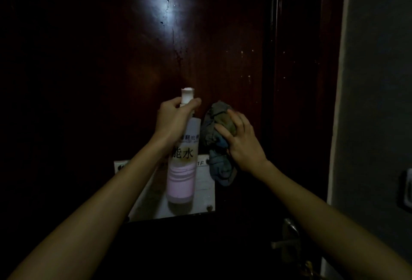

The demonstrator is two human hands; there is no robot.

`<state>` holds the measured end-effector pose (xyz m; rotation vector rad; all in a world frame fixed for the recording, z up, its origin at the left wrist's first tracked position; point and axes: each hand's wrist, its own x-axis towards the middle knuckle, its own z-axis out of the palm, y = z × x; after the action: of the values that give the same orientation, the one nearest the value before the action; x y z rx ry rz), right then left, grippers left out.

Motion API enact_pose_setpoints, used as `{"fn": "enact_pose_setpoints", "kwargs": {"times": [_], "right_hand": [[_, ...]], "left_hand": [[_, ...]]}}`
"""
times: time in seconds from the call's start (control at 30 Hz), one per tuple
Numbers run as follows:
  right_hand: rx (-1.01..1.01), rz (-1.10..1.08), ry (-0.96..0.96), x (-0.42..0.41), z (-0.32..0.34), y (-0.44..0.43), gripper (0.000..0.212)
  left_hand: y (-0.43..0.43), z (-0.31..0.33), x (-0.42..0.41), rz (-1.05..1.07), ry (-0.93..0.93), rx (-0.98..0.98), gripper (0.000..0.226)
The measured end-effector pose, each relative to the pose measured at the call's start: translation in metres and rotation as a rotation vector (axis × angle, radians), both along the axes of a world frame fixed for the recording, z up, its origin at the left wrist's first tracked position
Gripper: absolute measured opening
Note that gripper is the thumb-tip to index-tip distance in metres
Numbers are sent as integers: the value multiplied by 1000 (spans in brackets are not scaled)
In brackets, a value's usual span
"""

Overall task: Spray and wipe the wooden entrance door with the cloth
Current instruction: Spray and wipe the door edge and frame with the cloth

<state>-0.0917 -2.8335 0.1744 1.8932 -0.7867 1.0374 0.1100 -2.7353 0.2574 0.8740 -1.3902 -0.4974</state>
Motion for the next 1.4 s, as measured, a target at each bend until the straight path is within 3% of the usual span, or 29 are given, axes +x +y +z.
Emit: {"fn": "enact_pose_setpoints", "kwargs": {"times": [0.07,0.27,0.43,0.53,0.8,1.0,1.23,1.4], "right_hand": [[-22,14,-36,0,25,-3,77],[-32,-70,-141,-5,141,-11,85],[-44,-194,-241,-35,241,-6,74],[-51,-223,-224,-44,262,-3,74],[-36,-169,-296,-39,221,-4,73],[-28,-134,-236,-51,134,-8,71],[32,-52,-186,-60,15,1,96],[86,-20,-215,-50,-60,8,97]], "left_hand": [[-1,9,-1,8,2,-24,21],[-10,49,-9,-25,17,-75,23],[-14,87,-25,-29,64,-97,22],[-14,100,-32,-59,90,-115,22],[-20,78,-34,-49,44,-104,22],[-32,23,-43,-111,31,-39,23],[-32,-44,-53,-101,86,-9,27],[-21,-89,-55,-58,98,-43,17]]}}
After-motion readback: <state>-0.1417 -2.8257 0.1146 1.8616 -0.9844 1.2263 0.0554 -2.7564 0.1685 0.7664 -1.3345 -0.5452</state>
